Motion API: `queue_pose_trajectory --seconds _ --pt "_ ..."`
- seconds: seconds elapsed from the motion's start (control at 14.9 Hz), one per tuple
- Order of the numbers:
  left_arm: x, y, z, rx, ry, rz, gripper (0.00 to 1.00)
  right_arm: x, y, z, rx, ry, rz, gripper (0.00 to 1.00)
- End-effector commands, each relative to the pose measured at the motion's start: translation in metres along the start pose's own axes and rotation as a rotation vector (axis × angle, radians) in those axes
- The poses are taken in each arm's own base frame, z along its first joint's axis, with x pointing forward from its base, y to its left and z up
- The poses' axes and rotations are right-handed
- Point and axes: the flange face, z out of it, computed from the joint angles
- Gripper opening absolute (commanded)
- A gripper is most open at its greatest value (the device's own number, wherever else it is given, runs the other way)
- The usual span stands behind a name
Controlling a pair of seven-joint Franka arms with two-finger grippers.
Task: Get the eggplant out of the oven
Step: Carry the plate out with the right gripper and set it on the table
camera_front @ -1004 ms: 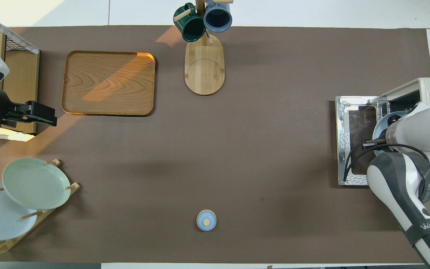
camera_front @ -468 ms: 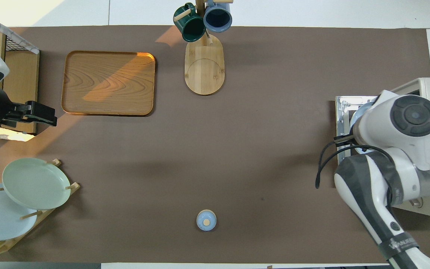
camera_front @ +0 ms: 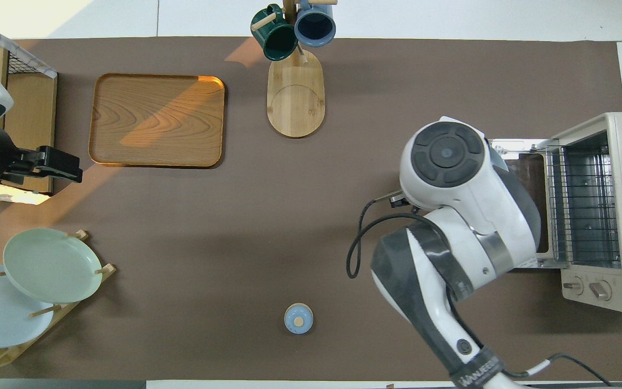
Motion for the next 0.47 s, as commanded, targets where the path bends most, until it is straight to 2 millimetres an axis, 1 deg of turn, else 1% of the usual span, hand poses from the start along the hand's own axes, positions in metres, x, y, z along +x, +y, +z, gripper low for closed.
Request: queue_pose_trajectory --seconds 0.0,0.07,0.2,0.27,0.33,0.4 --pt "-0.002 -0.002 -0.005 -0.002 0.004 0.0 1.0 0.034 -0.072 -0.003 0.003 -0.03 0.105 0.0" --pt "-0.002 -0.002 -0.005 -0.002 0.004 0.001 1.0 0.04 -0.106 -0.005 0.006 -0.013 0.126 0.0" --pt "-0.002 -0.002 -0.005 -0.002 0.004 0.0 1.0 0.053 -0.168 0.001 0.043 -0.003 0.107 0.0" --pt "-0.002 -0.002 -0.005 0.0 0.004 0.001 1.0 0.062 -0.188 0.006 0.075 -0.001 0.131 0.0" --pt "-0.002 -0.002 -0.005 -0.002 0.004 0.001 1.0 0.066 -0.197 0.009 0.102 0.021 0.163 0.0" --pt "-0.002 -0.002 -0.005 -0.002 0.004 0.001 1.0 0.066 -0.209 0.003 0.149 0.067 0.167 0.0"
